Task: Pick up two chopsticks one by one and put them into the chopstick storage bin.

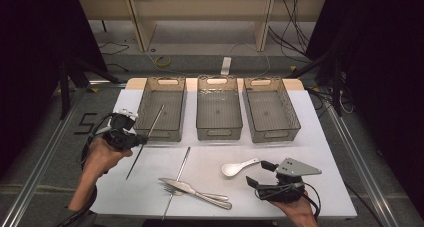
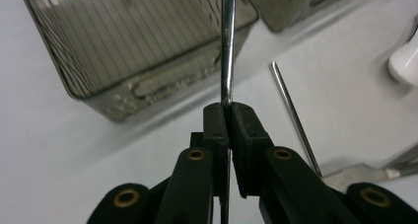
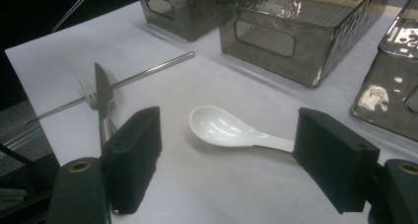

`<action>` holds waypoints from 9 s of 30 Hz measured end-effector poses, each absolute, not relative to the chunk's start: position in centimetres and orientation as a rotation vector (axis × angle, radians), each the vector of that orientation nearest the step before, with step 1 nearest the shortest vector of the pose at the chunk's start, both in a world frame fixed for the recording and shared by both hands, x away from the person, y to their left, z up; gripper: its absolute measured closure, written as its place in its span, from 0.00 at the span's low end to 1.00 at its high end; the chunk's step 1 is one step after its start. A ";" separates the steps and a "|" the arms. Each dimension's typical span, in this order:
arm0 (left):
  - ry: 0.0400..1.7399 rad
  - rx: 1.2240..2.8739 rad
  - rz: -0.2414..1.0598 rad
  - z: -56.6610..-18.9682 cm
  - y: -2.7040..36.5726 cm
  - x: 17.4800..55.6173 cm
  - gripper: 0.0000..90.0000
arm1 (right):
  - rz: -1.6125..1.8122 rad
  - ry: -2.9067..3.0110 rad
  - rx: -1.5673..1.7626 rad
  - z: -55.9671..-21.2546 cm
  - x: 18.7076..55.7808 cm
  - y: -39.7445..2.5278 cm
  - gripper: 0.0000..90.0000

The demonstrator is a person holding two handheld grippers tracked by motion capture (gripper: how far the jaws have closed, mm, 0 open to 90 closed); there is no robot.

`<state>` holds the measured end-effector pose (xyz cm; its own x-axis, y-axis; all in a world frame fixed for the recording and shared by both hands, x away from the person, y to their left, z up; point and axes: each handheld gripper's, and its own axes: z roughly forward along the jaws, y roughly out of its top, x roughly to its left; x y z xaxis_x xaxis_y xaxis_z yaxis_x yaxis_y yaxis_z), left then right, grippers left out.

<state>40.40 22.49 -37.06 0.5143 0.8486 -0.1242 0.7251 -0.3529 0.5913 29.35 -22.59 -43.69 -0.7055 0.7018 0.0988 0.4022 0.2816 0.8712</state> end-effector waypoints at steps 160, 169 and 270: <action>1.127 2.656 0.074 -46.0 12.0 40.6 0.94 | 1.404 2.255 1.028 -43.6 29.2 -23.1 0.31; 1.117 2.629 0.080 -44.5 13.8 40.9 0.94 | 1.411 2.251 1.033 -43.5 29.3 -23.3 0.31; 1.416 2.131 0.328 -34.2 23.0 52.8 0.49 | 1.423 2.245 1.058 -43.6 29.5 -23.7 0.31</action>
<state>52.80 22.99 -34.18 0.4138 0.9050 -0.0988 0.7694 -0.2896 0.5694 29.55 -23.71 -43.63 -0.6928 0.7067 0.1432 0.4309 0.2466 0.8680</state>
